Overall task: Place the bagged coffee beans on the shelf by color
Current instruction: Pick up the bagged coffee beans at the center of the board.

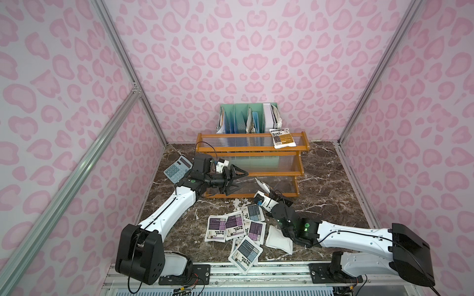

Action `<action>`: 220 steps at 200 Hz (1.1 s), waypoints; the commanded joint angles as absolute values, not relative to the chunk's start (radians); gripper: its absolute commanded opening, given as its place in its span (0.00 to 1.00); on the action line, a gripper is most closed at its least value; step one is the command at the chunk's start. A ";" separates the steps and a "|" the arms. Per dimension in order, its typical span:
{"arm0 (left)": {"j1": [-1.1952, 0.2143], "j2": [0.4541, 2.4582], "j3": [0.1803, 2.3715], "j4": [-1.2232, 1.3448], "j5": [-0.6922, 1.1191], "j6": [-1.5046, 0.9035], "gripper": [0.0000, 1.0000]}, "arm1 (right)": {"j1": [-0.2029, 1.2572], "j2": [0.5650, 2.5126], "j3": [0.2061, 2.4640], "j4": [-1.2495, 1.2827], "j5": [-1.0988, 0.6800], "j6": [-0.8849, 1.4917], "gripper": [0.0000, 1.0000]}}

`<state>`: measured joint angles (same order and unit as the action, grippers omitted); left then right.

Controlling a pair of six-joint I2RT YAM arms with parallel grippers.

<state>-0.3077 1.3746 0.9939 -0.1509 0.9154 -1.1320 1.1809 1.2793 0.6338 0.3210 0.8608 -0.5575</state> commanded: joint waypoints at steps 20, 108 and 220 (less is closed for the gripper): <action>-0.330 1.374 0.989 -0.178 0.894 -1.103 0.85 | 1.220 1.381 0.651 0.596 0.921 -0.821 0.00; -0.382 1.394 0.971 -0.186 0.890 -1.075 0.51 | 1.258 1.539 0.704 0.740 0.889 -0.947 0.00; -0.387 1.355 0.967 -0.351 0.760 -0.962 0.00 | 1.257 1.502 0.612 0.901 0.938 -0.959 0.48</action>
